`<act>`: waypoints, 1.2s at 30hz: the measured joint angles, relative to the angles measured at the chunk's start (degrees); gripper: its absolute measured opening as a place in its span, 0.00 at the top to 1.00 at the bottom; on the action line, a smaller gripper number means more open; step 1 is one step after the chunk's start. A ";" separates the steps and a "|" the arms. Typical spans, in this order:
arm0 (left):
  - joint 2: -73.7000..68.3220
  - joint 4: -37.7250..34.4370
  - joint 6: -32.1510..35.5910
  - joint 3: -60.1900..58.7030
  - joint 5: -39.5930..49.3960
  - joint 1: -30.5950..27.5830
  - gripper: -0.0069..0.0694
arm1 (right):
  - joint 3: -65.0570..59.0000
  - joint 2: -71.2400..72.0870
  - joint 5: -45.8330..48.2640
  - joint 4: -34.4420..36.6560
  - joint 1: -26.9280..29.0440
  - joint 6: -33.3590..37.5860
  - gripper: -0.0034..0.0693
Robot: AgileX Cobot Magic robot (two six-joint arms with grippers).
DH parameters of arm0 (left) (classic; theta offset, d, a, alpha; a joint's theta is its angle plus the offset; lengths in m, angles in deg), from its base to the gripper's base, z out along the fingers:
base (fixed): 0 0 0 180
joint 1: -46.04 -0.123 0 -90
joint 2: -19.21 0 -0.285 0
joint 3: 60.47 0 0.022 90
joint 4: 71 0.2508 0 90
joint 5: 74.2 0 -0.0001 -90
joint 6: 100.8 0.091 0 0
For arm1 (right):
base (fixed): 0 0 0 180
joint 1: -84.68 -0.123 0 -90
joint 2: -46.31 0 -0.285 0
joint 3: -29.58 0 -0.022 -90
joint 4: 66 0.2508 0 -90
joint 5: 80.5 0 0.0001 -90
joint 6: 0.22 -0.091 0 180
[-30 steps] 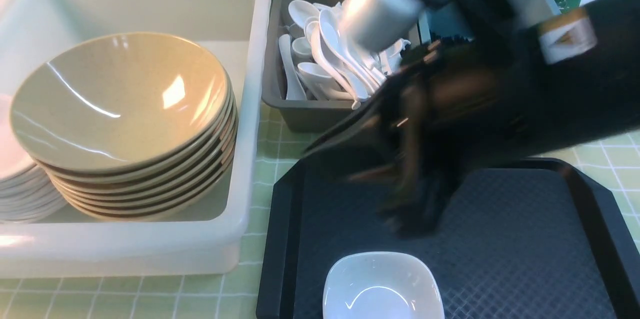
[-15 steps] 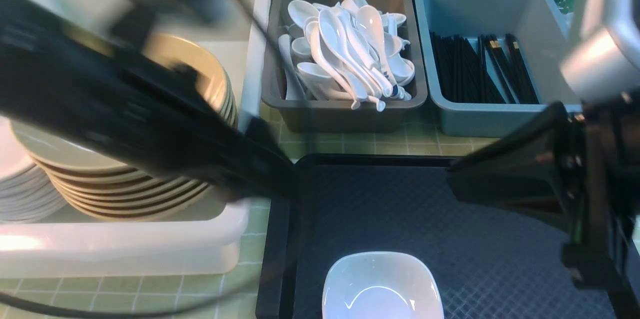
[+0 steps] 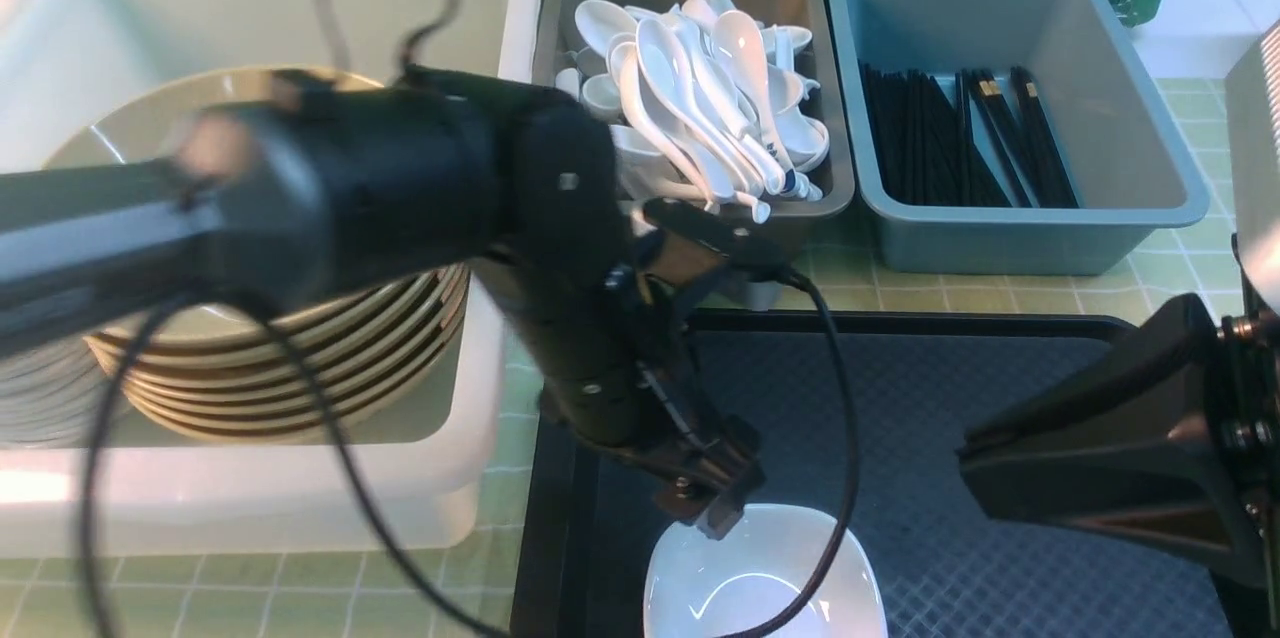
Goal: On green table put chopsticks spoon bowls plates into blue grey white boxes.
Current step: 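Grasp the small white bowl on the black tray by its rim with the left gripper, then place the white bowl into the white bin with the other dishes with the left gripper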
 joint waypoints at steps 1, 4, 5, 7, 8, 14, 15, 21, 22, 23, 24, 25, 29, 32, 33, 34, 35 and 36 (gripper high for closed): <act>-1.05 -0.27 1.44 0.77 0.00 0.00 0.20 | 0.00 0.00 0.20 0.00 0.00 0.00 0.85; -4.56 -1.97 8.92 3.05 0.20 0.00 0.20 | 0.00 0.00 0.46 0.00 0.00 0.00 0.85; -5.63 -2.88 12.23 3.43 0.29 0.00 0.20 | 0.00 0.00 0.61 0.00 0.00 -0.02 0.85; -6.78 -3.96 15.83 3.54 0.29 0.00 0.20 | 0.00 0.00 0.69 -0.05 0.00 -0.02 0.84; -7.59 -4.61 18.02 3.54 0.54 0.00 0.20 | 0.00 0.00 0.75 -0.05 0.00 -0.02 0.84; -12.45 -7.54 24.20 3.75 2.16 0.00 0.28 | 0.00 0.00 0.95 -0.05 0.00 -0.06 0.83; -13.00 -8.69 25.47 4.08 2.92 0.00 0.34 | 0.00 0.00 1.08 -0.05 0.00 -0.06 0.83; -14.66 -10.95 28.58 4.48 7.53 -0.05 0.74 | 0.00 0.00 1.08 -0.05 0.00 -0.12 0.82; -14.72 -10.95 28.58 4.48 7.82 -0.05 0.76 | 0.00 0.00 1.08 -0.05 0.00 -0.12 0.82; -14.78 -11.27 28.58 4.48 8.15 -0.05 0.81 | 0.00 0.00 1.03 -0.05 0.00 -0.12 0.82; -14.78 -11.69 28.50 4.76 8.65 -0.16 0.84 | 0.00 0.00 0.96 -0.05 0.00 -0.12 0.81; -14.78 -11.93 28.50 5.21 9.18 -0.24 0.85 | 0.00 0.00 0.90 -0.05 0.00 -0.12 0.81; -14.78 -11.30 26.64 8.74 12.77 -0.31 0.89 | 0.00 0.00 0.41 -0.05 0.00 -0.02 0.81; -13.63 -10.22 24.24 13.49 13.81 -0.76 0.89 | 0.00 0.00 -0.31 -0.05 0.00 0.32 0.80; -13.63 -10.15 24.24 13.78 13.81 -0.84 0.89 | 0.00 0.00 -0.38 -0.05 0.00 0.38 0.80; -12.17 -9.88 22.86 15.65 13.81 -1.62 0.89 | 0.00 0.00 -0.64 -0.05 0.00 1.22 0.80; -11.66 -9.88 22.49 16.36 13.81 -1.87 0.89 | 0.00 0.00 -0.74 -0.05 0.00 1.58 0.80; -9.46 -9.88 21.64 17.72 13.81 -3.05 0.89 | 0.00 0.00 -1.22 0.71 0.00 2.85 0.80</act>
